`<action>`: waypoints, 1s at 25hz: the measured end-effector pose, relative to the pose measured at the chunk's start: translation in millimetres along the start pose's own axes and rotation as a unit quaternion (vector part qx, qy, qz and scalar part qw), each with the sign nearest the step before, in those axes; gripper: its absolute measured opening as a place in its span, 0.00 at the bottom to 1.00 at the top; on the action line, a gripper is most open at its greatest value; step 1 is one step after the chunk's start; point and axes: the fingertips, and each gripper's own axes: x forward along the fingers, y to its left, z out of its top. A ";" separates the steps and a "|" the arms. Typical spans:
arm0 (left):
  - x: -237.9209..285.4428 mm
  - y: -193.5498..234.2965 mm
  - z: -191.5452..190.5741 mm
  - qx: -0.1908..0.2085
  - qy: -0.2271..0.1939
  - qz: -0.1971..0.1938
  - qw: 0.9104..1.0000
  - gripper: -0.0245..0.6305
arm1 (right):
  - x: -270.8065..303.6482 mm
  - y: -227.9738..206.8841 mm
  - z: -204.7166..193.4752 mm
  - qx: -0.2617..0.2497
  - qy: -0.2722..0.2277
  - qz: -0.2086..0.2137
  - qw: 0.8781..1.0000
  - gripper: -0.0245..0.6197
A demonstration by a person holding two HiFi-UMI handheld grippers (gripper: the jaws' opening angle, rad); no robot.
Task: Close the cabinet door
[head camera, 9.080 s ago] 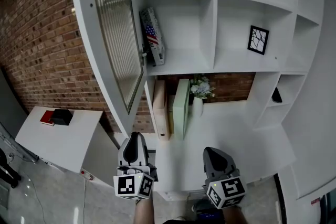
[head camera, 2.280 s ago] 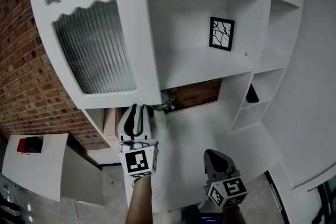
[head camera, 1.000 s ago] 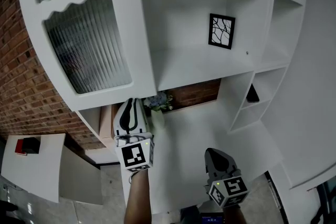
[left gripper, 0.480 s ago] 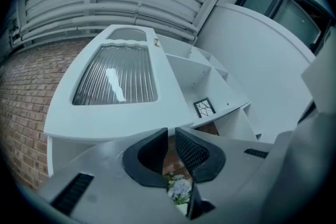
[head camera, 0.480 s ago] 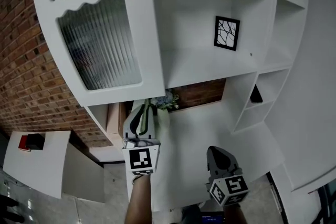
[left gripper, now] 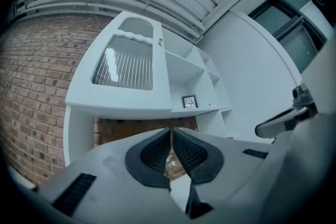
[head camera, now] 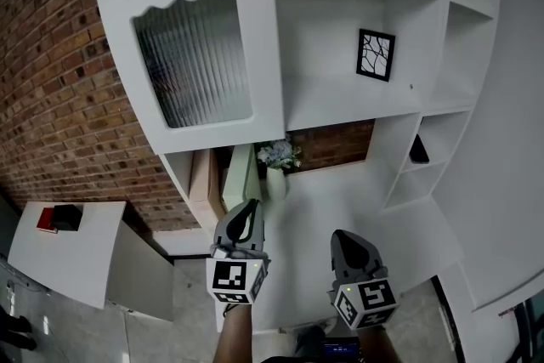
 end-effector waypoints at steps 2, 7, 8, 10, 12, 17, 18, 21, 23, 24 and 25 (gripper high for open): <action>-13.1 -5.1 -2.5 -0.014 0.004 -0.011 1.000 0.07 | -4.9 6.5 2.8 -0.003 -0.004 0.002 1.000 0.05; -41.9 -18.0 -2.4 -0.054 0.007 -0.039 0.998 0.06 | -19.1 15.3 3.6 -0.008 -0.006 -0.008 1.000 0.05; -46.4 -16.2 -2.3 -0.059 0.007 -0.032 0.998 0.06 | -20.5 17.0 3.6 -0.008 -0.007 -0.007 1.000 0.05; -54.0 -12.0 -2.1 -0.073 0.006 -0.023 0.997 0.06 | -22.9 20.6 4.0 -0.008 -0.008 -0.005 1.000 0.05; -60.1 -8.6 -3.1 -0.086 0.007 -0.019 0.996 0.06 | -25.6 23.5 4.3 -0.008 -0.010 -0.004 1.000 0.05; -70.5 -0.3 -5.5 -0.088 0.016 -0.004 0.996 0.06 | -30.7 27.9 5.7 -0.008 -0.013 -0.001 1.000 0.05; -71.7 0.2 -4.6 -0.090 0.016 -0.002 0.996 0.06 | -31.5 28.2 6.6 -0.008 -0.014 -0.001 1.000 0.05; -73.3 -0.5 -2.5 -0.088 0.017 0.001 0.996 0.06 | -32.7 27.5 9.5 -0.009 -0.016 -0.004 1.000 0.05; -74.3 -1.7 -1.8 -0.089 0.015 0.001 0.996 0.06 | -33.6 26.8 9.9 -0.010 -0.014 -0.004 1.000 0.05; -74.8 -2.3 -1.1 -0.091 0.013 0.001 0.996 0.06 | -34.1 26.4 10.0 -0.010 -0.014 -0.004 1.000 0.05; -75.2 -3.0 -0.4 -0.094 0.011 0.001 0.995 0.06 | -34.7 26.0 10.1 -0.010 -0.014 -0.004 1.000 0.05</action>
